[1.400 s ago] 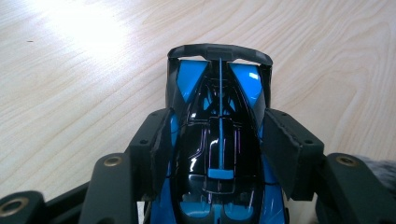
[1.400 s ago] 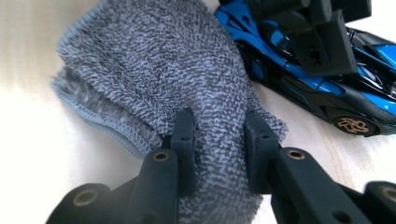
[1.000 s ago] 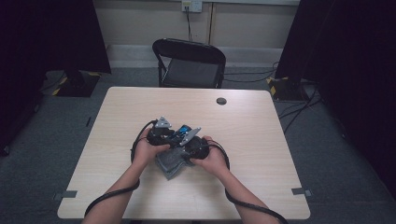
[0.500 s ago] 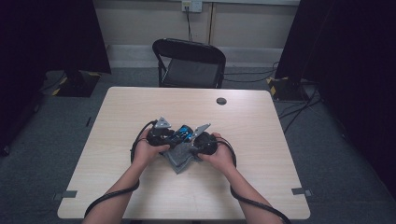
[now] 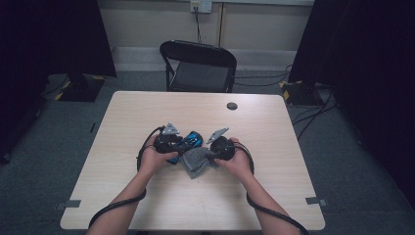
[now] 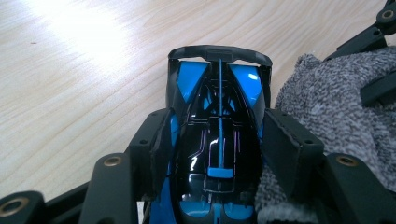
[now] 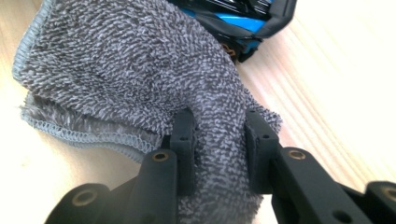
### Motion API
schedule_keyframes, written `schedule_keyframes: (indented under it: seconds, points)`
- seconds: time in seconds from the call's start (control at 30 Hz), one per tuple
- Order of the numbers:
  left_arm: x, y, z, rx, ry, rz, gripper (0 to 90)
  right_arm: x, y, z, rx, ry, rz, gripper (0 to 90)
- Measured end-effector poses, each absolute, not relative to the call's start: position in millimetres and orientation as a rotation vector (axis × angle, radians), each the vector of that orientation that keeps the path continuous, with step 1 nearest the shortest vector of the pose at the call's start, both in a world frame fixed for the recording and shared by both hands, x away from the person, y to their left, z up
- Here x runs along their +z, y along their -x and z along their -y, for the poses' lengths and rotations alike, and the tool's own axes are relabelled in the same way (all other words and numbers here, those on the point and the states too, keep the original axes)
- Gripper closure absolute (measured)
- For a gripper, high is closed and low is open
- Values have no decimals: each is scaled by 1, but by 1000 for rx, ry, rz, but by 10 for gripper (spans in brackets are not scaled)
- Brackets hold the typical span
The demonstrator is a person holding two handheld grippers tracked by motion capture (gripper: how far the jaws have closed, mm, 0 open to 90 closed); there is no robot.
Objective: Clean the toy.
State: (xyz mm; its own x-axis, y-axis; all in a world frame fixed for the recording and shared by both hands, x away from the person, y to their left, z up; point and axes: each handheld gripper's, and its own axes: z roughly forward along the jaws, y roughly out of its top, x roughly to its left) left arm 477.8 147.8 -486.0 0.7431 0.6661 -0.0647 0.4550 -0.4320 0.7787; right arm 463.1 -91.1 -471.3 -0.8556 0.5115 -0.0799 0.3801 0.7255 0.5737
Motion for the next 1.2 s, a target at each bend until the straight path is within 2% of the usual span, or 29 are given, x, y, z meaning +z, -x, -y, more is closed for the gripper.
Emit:
schedule_keyframes:
  seconds: [1.2]
  points:
    - [-485,-478,-147,314,-2101,-854,435,-469,-475,133,754,-865,-2615,693]
